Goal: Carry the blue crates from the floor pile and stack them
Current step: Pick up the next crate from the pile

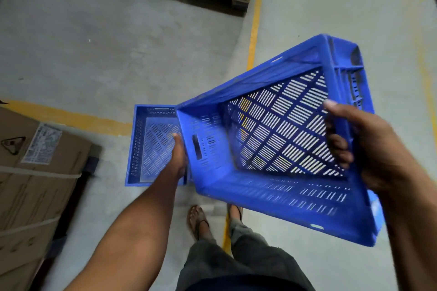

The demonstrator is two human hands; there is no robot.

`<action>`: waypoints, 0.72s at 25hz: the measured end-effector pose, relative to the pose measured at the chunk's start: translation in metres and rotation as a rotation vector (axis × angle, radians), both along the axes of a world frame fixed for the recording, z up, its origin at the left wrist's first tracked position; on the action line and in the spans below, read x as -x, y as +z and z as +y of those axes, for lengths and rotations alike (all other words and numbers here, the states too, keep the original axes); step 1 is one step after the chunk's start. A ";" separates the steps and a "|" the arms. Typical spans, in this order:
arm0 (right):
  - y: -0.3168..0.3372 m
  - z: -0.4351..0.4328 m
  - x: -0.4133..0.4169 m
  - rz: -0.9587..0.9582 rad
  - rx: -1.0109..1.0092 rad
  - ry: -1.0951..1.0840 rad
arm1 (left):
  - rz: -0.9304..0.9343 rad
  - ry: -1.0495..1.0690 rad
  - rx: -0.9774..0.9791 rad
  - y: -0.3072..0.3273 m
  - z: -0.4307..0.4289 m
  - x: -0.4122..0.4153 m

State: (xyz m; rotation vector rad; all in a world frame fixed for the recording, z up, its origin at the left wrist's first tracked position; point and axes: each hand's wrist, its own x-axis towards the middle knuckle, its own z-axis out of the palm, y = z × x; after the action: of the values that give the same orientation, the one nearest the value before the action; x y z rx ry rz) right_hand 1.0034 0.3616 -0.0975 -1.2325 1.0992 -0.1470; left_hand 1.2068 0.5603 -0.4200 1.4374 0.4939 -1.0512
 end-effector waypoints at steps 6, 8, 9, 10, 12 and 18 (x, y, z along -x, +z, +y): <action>-0.005 -0.026 0.030 0.021 -0.011 0.030 | 0.023 -0.030 0.098 -0.001 0.034 -0.010; -0.022 -0.031 0.037 0.067 0.069 -0.002 | 0.021 -0.055 0.124 0.006 0.048 -0.014; -0.033 -0.033 0.042 0.089 0.117 -0.011 | 0.015 -0.063 0.131 0.014 0.055 -0.015; -0.044 -0.035 0.047 0.112 0.159 -0.021 | 0.004 -0.075 0.119 0.019 0.060 -0.016; -0.067 -0.039 0.058 0.161 0.188 -0.050 | -0.027 -0.112 0.086 0.022 0.070 -0.019; -0.118 -0.042 0.086 0.153 -0.009 -0.082 | -0.036 -0.234 0.061 0.041 0.087 -0.038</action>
State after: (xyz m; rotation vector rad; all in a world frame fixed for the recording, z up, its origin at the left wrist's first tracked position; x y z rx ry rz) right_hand 0.9177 0.3194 -0.2157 -1.2063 1.2825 -0.1111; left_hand 1.2453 0.6472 -0.3795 1.4816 0.2691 -1.2129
